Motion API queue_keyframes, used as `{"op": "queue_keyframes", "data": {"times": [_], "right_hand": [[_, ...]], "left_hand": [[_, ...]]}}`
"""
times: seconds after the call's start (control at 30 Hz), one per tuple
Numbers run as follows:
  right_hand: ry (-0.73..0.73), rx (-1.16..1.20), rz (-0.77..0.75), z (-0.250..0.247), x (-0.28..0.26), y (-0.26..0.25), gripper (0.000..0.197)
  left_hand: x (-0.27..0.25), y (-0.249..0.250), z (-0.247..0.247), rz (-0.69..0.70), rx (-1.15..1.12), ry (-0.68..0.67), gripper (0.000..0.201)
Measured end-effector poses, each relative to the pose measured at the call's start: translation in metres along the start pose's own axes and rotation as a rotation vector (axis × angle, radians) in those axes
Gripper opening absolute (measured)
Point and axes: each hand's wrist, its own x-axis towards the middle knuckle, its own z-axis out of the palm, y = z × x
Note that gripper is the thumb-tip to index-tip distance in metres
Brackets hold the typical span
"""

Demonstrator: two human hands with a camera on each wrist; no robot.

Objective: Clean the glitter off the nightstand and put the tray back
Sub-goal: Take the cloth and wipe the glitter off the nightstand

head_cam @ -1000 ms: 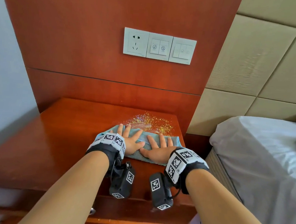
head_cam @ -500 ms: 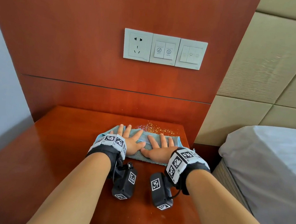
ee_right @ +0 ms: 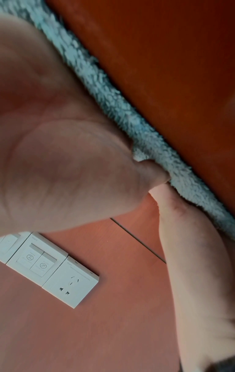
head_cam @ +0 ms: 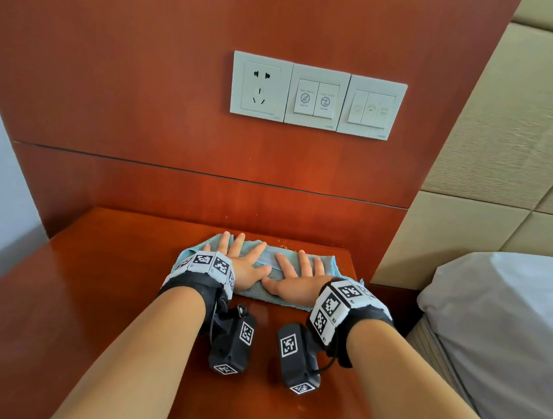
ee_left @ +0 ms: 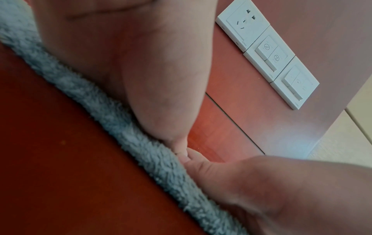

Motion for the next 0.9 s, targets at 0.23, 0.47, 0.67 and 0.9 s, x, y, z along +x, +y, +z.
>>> {"op": "queue_keyframes", "data": {"times": [0.23, 0.47, 0.67, 0.9], "right_hand": [[-0.019, 0.009, -0.022, -0.009, 0.008, -0.004, 0.07], [0.005, -0.013, 0.014, -0.004, 0.008, -0.01, 0.071], [0.004, -0.013, 0.017, 0.008, 0.0, -0.055, 0.067], [0.009, -0.049, -0.064, 0.031, -0.001, -0.136, 0.067]], "left_hand": [[0.008, -0.001, -0.007, 0.004, -0.005, -0.009, 0.064], [0.006, -0.016, -0.008, 0.069, -0.025, -0.024, 0.064], [0.002, -0.059, -0.012, 0.052, -0.034, -0.014, 0.062], [-0.005, -0.144, -0.021, -0.041, -0.039, 0.008, 0.061]]}}
